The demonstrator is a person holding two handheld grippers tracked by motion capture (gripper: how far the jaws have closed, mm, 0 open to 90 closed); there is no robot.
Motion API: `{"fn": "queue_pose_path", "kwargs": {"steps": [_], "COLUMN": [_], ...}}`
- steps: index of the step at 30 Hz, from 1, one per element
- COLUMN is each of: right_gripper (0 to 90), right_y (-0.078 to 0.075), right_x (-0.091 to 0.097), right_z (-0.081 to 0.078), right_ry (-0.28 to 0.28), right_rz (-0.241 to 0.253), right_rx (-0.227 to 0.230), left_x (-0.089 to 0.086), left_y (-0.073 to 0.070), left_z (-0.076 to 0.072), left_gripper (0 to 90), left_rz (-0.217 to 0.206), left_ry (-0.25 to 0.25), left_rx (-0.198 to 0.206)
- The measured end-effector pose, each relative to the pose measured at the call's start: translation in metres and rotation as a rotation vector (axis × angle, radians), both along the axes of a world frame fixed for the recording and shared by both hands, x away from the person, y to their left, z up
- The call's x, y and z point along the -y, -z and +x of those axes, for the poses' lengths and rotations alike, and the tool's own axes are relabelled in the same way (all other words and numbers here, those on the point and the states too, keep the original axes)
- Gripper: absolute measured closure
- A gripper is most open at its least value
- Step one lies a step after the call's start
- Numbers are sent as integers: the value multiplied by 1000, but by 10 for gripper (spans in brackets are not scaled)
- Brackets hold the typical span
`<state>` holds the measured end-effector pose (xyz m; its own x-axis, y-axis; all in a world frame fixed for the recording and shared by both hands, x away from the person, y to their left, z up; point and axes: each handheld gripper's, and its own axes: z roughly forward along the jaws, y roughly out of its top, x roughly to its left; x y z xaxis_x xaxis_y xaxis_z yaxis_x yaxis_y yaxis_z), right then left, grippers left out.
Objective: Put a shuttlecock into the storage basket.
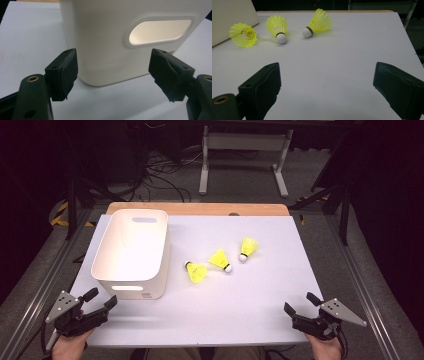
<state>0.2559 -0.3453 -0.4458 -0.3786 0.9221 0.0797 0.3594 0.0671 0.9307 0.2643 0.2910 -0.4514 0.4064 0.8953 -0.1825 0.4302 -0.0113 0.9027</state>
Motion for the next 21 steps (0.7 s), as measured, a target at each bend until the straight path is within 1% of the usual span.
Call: {"fn": "queue_pose_path", "kwargs": {"steps": [14, 16, 21], "right_gripper": [84, 84, 84], "right_y": [0, 0, 0], "right_x": [0, -1, -2], "right_z": [1, 1, 1], "right_ry": [-2, -4, -8], "right_rz": [-1, -1, -10], "right_rx": [-6, -6, -7], "left_x": [0, -1, -2], "left_y": [0, -1, 0], "left_z": [0, -1, -1], "left_gripper": [243, 243, 243], "left_rz": [-6, -16, -14], "left_ry": [5, -3, -7], "left_rx": [-3, -5, -11]}}
